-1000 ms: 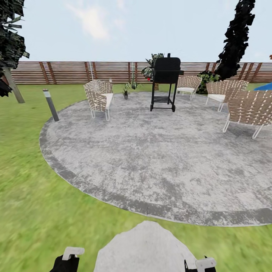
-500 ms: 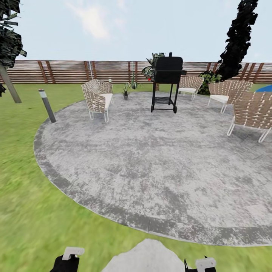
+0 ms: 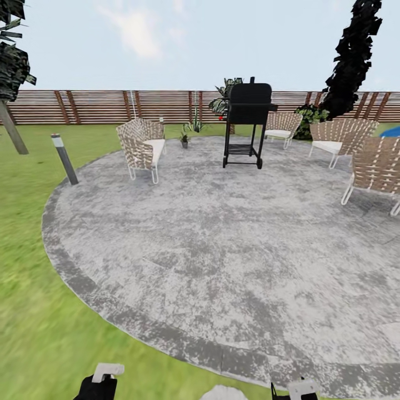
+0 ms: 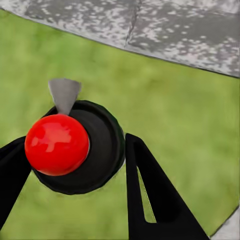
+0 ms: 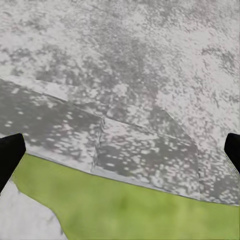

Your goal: Pick up the pesticide atomizer in the garden and spray insectifuge to fully cover both potted plants in the garden.

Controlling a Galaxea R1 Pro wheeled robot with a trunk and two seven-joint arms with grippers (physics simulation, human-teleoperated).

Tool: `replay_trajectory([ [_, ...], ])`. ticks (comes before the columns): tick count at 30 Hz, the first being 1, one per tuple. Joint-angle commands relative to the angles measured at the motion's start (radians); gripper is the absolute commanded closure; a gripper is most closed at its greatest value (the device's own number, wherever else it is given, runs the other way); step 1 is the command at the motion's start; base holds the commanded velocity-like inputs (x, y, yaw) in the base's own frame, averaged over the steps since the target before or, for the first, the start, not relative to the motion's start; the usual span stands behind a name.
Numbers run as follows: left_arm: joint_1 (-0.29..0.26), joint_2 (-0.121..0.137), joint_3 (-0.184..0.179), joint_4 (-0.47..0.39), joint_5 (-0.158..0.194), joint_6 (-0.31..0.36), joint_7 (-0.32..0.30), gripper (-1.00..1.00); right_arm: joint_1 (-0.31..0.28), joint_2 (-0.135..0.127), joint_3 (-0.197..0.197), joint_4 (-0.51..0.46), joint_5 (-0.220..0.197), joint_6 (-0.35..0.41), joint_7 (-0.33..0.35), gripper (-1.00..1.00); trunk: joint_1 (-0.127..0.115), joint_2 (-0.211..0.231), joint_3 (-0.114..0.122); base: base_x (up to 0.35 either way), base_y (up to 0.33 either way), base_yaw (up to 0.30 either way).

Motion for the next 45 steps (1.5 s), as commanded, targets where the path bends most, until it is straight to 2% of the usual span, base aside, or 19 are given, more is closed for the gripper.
replay_trajectory([
  [1,-0.001,0.0,-0.004,0.001,0.0,-0.003,-0.001,1.0,-0.001,0.0,-0.004,0.002,0.011,-0.002,-0.007,-1.0,0.0,0.0,-0.001,0.338,0.0,0.0],
  [45,-0.001,-0.002,-0.004,0.001,-0.001,-0.003,-0.001,1.0,-0.001,-0.002,-0.004,0.002,0.012,-0.002,-0.005,-1.0,0.0,0.0,-0.001,0.338,0.0,0.0],
])
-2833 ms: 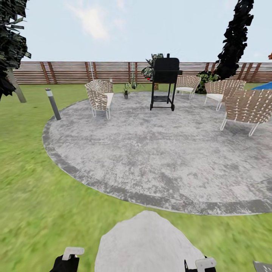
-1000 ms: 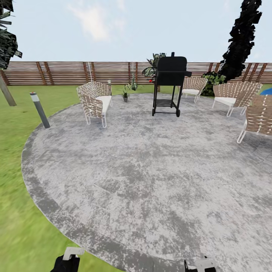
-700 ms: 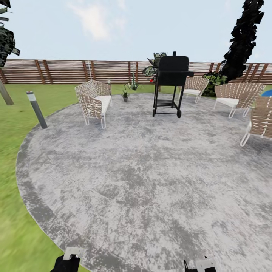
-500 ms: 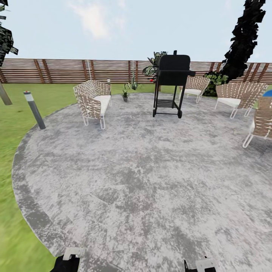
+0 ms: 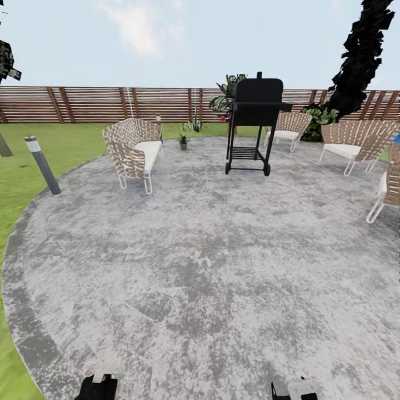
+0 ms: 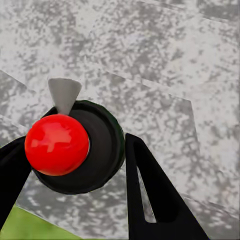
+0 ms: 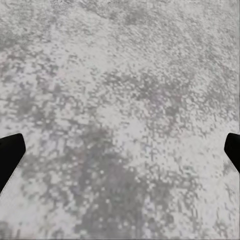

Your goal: Pick up the pesticide atomizer in the garden and spray insectifuge to fully cover both potted plants in the garden.

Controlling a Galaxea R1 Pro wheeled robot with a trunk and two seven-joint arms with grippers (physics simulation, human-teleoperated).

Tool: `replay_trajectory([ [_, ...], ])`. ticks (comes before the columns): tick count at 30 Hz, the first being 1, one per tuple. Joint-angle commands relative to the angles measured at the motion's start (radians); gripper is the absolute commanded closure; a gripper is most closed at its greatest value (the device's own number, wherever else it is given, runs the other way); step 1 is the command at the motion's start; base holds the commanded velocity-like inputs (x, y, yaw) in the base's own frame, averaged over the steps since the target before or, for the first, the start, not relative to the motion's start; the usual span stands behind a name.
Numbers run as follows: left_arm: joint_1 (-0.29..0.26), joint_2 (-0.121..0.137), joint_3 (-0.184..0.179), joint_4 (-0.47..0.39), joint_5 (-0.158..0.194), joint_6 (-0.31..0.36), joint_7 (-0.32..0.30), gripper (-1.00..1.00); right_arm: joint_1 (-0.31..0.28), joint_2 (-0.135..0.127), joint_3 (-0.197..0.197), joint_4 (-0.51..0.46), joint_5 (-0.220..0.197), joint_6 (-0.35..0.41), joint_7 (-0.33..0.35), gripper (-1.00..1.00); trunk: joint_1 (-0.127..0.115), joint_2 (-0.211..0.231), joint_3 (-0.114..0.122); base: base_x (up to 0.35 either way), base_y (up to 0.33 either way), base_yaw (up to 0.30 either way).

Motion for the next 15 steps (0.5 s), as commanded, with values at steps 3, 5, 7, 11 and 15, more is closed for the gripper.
replay_trajectory([
  [3,-0.001,0.0,-0.004,0.001,0.001,-0.003,-0.001,1.0,-0.001,0.0,-0.003,0.001,0.011,-0.002,-0.007,-1.0,0.0,0.0,-0.001,0.338,0.0,0.0],
  [5,-0.001,0.001,-0.002,0.001,0.001,-0.003,-0.001,1.0,-0.001,0.0,-0.003,0.001,0.011,-0.002,-0.007,-1.0,0.0,0.0,-0.001,0.338,0.0,0.0],
  [7,-0.001,0.003,-0.001,0.001,0.002,-0.003,-0.001,1.0,-0.001,0.001,-0.003,0.001,0.011,-0.002,-0.007,-1.0,0.0,0.0,-0.001,0.338,0.0,0.0],
  [11,-0.001,0.004,-0.001,0.0,0.003,-0.003,-0.001,1.0,-0.001,0.001,-0.003,0.001,0.011,-0.002,-0.008,-1.0,0.0,0.0,-0.001,0.338,0.0,0.0],
  [15,-0.001,0.004,-0.003,0.0,0.003,-0.003,-0.001,1.0,-0.001,0.001,-0.003,0.001,0.011,-0.002,-0.008,-1.0,0.0,0.0,-0.001,0.338,0.0,0.0],
])
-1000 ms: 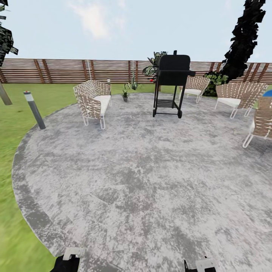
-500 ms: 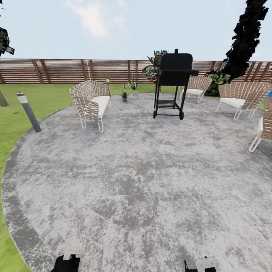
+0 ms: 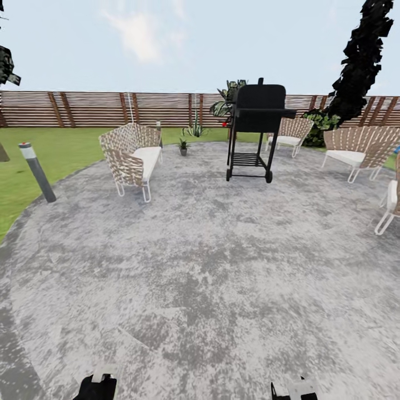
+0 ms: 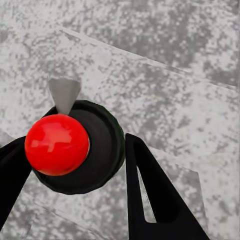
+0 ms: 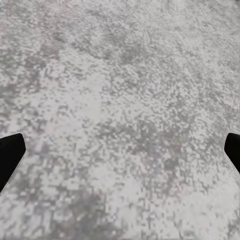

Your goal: Pick up the pesticide atomizer in the garden and spray insectifuge to fully cover both potted plants in the garden.

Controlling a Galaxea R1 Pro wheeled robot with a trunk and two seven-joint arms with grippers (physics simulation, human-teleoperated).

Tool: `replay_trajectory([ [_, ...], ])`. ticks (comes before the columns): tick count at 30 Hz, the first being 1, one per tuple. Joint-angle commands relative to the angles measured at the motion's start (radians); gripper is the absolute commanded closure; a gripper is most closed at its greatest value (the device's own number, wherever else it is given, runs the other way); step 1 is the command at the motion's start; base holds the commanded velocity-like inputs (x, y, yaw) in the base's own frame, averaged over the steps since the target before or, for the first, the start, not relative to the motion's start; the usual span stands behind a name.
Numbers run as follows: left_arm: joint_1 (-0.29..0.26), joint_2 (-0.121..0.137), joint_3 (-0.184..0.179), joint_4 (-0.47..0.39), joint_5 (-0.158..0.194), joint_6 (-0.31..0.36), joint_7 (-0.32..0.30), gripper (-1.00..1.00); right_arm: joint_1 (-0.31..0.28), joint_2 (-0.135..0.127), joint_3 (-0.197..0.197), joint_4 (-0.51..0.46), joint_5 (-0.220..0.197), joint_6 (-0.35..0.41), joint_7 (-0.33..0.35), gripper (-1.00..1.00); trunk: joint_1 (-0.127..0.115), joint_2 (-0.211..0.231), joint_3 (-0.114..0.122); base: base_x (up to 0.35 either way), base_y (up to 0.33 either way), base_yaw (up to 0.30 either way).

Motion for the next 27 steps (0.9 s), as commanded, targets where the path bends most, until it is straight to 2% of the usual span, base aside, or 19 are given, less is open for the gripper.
replay_trajectory([
  [1,-0.001,0.0,-0.004,0.001,0.0,-0.003,-0.001,1.0,-0.001,0.0,-0.004,0.002,0.011,-0.002,-0.007,-1.0,0.0,0.0,-0.001,0.338,0.0,0.0],
  [27,-0.001,-0.002,-0.005,0.001,-0.001,-0.003,-0.001,1.0,-0.001,0.0,-0.004,0.002,0.012,-0.002,-0.008,-1.0,0.0,0.0,-0.001,0.338,0.0,0.0],
])
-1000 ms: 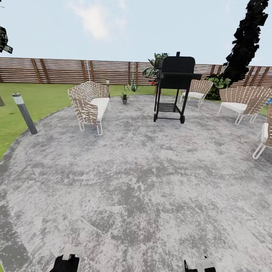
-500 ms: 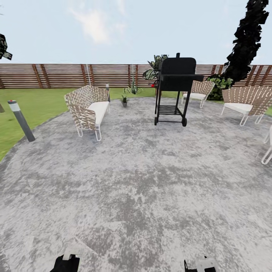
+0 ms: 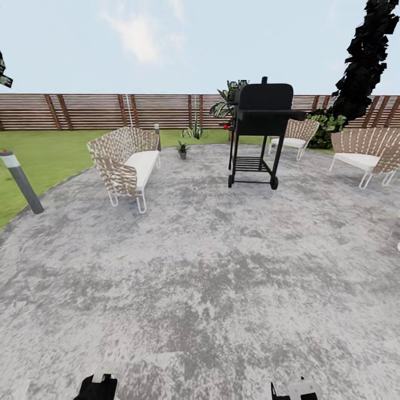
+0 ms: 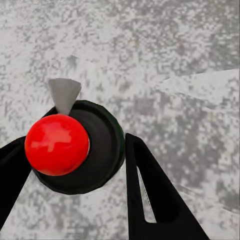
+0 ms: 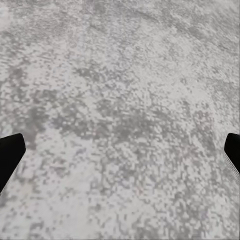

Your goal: Pick up the pesticide atomizer in the garden and spray insectifuge to fully cover both potted plants in the garden.

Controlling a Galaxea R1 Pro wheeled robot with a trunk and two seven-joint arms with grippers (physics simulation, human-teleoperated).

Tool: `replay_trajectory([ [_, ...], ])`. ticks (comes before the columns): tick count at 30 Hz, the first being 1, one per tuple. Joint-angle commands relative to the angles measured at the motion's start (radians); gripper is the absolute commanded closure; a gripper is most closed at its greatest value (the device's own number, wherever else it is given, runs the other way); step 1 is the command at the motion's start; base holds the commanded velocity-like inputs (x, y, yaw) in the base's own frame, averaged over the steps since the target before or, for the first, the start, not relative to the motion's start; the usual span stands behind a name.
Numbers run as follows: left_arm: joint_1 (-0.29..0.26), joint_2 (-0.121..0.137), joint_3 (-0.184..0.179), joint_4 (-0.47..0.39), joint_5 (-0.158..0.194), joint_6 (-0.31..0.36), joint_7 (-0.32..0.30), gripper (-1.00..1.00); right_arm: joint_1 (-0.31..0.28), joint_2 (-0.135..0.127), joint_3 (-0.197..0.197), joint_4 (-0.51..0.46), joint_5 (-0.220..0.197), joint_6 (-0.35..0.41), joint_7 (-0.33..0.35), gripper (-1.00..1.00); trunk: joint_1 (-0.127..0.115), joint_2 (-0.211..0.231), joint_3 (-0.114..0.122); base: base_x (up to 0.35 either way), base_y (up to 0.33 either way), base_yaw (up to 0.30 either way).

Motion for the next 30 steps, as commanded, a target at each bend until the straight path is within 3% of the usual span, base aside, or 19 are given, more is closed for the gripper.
replay_trajectory([
  [1,-0.001,0.0,-0.004,0.001,0.0,-0.003,-0.001,1.0,-0.001,0.0,-0.004,0.002,0.011,-0.002,-0.007,-1.0,0.0,0.0,-0.001,0.338,0.0,0.0],
  [30,-0.001,0.001,-0.003,0.0,0.0,-0.003,-0.001,1.0,-0.001,0.0,-0.004,0.002,0.011,-0.002,-0.007,-1.0,0.0,0.0,-0.001,0.338,0.0,0.0],
])
